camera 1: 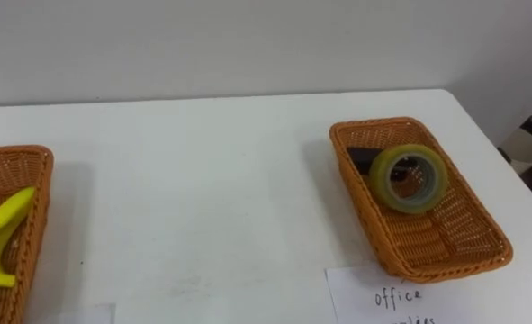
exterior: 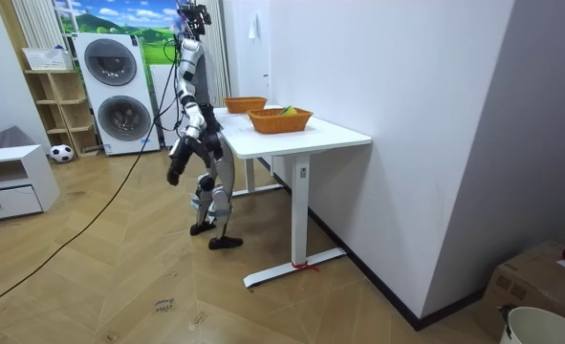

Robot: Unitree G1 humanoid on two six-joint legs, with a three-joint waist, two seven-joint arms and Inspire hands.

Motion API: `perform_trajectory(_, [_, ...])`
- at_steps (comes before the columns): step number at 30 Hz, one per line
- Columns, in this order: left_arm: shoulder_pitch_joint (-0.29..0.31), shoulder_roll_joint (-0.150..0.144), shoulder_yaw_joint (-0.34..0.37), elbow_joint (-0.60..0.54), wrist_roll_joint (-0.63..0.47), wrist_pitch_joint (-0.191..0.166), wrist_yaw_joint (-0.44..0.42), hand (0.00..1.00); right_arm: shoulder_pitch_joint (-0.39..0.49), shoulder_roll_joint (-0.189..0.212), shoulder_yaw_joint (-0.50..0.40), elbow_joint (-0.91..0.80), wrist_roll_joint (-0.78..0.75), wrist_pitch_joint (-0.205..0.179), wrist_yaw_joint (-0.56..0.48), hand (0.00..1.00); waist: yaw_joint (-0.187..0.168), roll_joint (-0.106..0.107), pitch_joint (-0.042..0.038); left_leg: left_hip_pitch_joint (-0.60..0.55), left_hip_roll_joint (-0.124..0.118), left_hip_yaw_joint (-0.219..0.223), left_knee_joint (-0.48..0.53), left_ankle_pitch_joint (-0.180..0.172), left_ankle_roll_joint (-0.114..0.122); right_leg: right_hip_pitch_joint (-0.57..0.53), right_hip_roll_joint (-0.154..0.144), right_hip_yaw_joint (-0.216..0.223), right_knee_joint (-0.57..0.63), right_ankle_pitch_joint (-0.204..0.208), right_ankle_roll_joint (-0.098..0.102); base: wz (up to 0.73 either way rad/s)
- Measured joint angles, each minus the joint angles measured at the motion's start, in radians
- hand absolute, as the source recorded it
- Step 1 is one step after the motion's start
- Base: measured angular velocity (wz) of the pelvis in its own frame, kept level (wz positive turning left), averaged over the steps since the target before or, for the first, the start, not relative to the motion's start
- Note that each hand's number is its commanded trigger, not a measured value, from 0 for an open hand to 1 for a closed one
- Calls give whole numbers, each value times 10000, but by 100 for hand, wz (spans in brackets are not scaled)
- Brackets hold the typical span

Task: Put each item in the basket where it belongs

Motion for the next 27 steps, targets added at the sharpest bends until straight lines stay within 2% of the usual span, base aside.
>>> perform_trajectory(3, [-163,-124,0,131,-1,117,-109,0,-29,222,1002,930,-10,133,977,0,133,147,-14,11,13,0,-47,-11,14,6,-32,-20,-1,-7,12,0])
perform_trajectory(6, [-402,-227,-21,392,7,97,-139,0,-120,212,2169,1773,-167,138,2196,0,386,250,-10,51,-7,2,-11,-15,23,22,-46,-19,13,-1,26,0])
perform_trajectory(8, [-647,-230,-202,622,8,83,-131,0,-269,177,3187,2411,-1456,364,3344,0,627,326,34,136,12,2,-34,-15,23,108,-31,-21,-9,2,28,0])
perform_trajectory(11, [-795,-265,-538,776,239,-55,-133,0,-478,142,4159,2732,-3395,445,4503,0,808,439,77,187,12,-53,-42,-18,18,189,-44,-126,-9,1,27,5])
perform_trajectory(13, [-930,-247,-1007,686,419,-290,-128,0,-651,-7,5172,2739,-4940,445,5405,0,996,561,191,164,-9,-146,-24,-18,19,227,-88,-255,-28,1,28,11])
perform_trajectory(14, [-994,-240,-1219,632,421,-372,-123,0,-773,-106,5652,2728,-5642,445,5778,0,1140,630,203,151,-50,-159,-16,-20,21,228,-90,-251,-56,0,29,6])
perform_trajectory(16, [-1089,-269,-1323,541,414,-472,-132,0,-1081,-123,6035,2721,-6619,442,6183,0,1296,722,219,110,-50,-218,13,-18,21,207,-89,-256,-118,-1,28,7])
perform_trajectory(18, [-1127,-291,-1331,388,409,-604,-142,0,-1070,-179,6329,2689,-7418,323,6590,0,1465,728,211,38,-55,-261,18,-12,20,159,-97,-269,-91,-9,29,6])
perform_trajectory(20, [-1133,-263,-1612,254,402,-743,-138,0,-1055,-344,6671,2631,-8083,325,6635,0,1536,690,266,-39,-80,-303,53,-2,32,143,-128,-286,-20,-10,28,4])
perform_trajectory(25, [-1171,-265,-1713,216,298,-1187,-131,0,-1010,-364,6958,2616,-9167,314,6629,0,1556,647,246,-158,-90,-433,126,2,42,163,-120,-297,-127,15,58,7])
perform_trajectory(27, [-1175,-260,-1826,232,101,-1206,-120,0,-998,-365,7037,2621,-9188,300,6545,0,1569,641,234,-161,-85,-426,125,6,47,186,-108,-288,-179,48,63,0])
